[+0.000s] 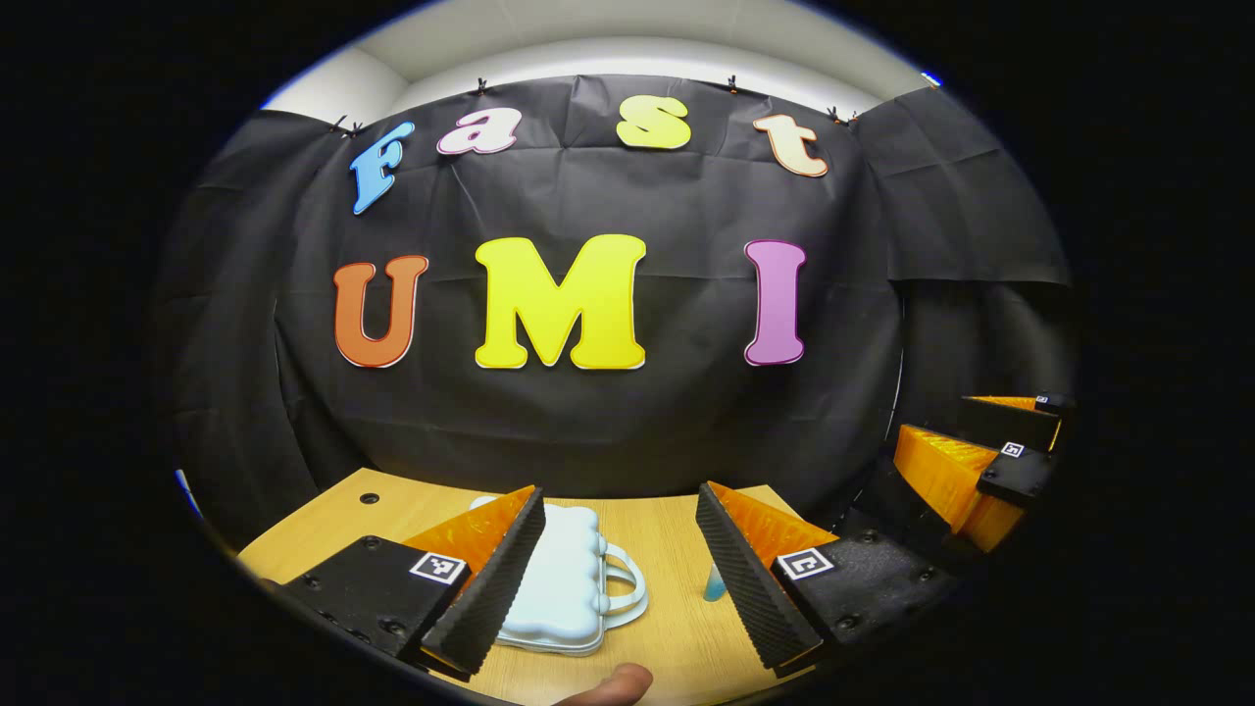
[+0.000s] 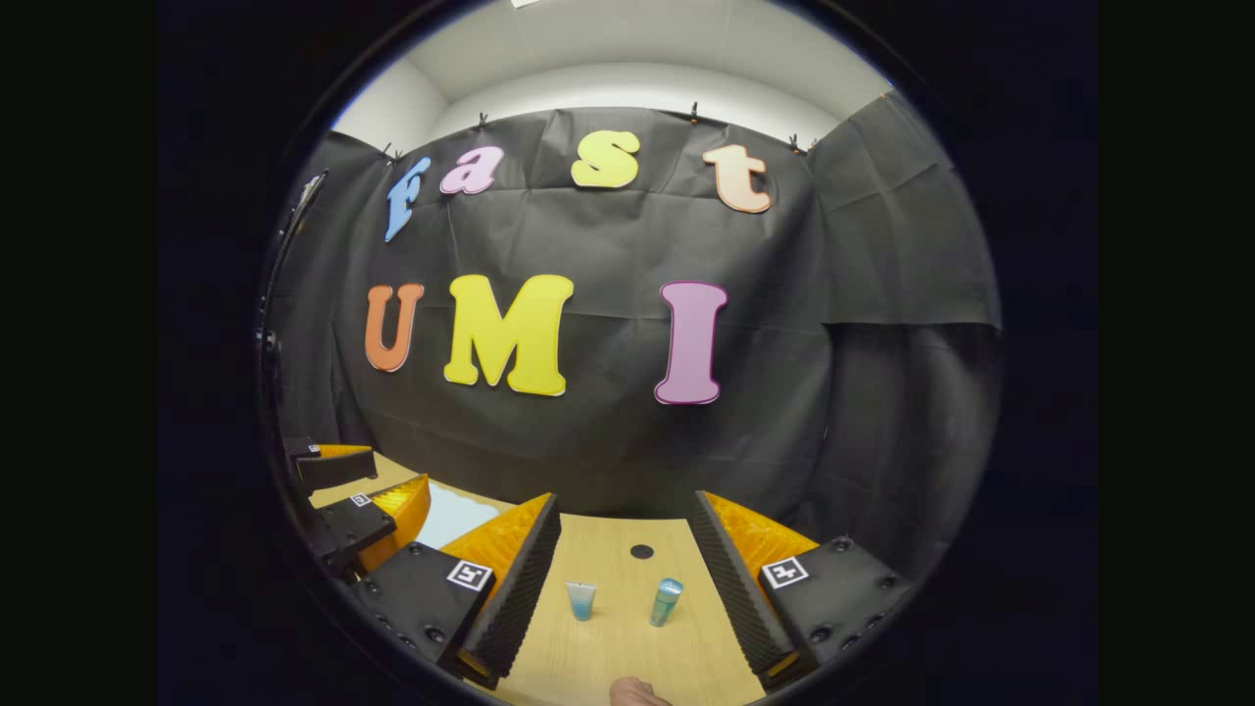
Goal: First open the suitcase, pack the skin care products into it, and then close the suitcase.
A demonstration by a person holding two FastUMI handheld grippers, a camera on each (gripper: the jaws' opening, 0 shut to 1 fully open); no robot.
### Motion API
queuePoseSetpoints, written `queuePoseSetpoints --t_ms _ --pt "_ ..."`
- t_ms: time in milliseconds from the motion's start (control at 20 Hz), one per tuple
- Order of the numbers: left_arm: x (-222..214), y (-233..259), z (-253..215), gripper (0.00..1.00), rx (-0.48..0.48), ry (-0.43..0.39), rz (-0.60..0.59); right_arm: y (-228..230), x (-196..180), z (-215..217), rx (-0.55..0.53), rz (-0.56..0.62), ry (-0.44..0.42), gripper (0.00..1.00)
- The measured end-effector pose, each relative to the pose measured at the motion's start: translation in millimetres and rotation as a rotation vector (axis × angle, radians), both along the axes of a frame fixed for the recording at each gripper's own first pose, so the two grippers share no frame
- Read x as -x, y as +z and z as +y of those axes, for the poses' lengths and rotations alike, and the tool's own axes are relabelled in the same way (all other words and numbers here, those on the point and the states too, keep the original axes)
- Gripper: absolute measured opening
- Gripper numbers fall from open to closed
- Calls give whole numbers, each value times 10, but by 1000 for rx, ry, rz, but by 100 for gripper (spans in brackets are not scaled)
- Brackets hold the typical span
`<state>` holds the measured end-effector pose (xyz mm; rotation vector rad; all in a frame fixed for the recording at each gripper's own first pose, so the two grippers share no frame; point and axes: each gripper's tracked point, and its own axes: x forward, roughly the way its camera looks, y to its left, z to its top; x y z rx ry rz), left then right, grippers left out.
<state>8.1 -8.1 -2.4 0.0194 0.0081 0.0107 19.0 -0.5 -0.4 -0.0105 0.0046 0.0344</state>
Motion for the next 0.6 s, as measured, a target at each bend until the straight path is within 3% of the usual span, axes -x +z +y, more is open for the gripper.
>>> queuePoseSetpoints --t_ms 300,600 --pt "-124 -223 60 99 -70 25 2 -33 -82 -285 3 4 -53 81" --pt "-347 -887 70 99 -306 40 41 -73 -88 -887 38 -7 -160 80"
